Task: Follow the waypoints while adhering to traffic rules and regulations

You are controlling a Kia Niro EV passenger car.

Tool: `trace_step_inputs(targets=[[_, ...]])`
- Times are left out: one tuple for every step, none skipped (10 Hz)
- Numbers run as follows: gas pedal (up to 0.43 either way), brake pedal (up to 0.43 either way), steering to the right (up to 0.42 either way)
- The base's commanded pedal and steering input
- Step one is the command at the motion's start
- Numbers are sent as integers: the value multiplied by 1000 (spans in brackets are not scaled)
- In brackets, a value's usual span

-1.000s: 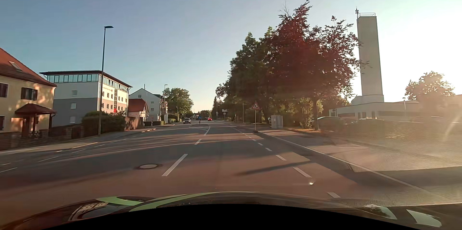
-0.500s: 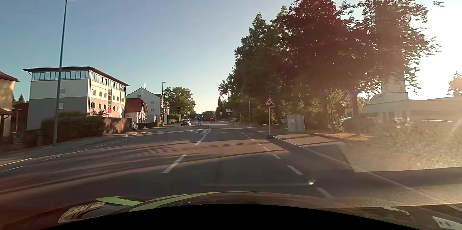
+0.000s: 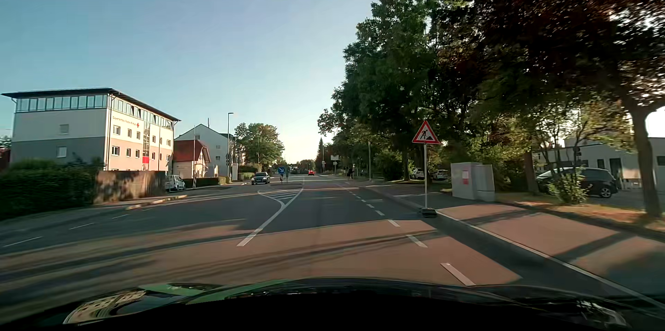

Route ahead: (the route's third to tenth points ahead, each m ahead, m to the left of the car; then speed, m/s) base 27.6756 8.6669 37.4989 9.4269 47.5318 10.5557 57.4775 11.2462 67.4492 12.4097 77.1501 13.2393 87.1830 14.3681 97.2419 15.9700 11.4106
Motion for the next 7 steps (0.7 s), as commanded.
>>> trace_step_inputs(targets=[[98, 0, -15], [98, 0, -15], [98, 0, -15], [98, 0, -14], [98, 0, -14], [98, 0, -14], [110, 0, -14]])
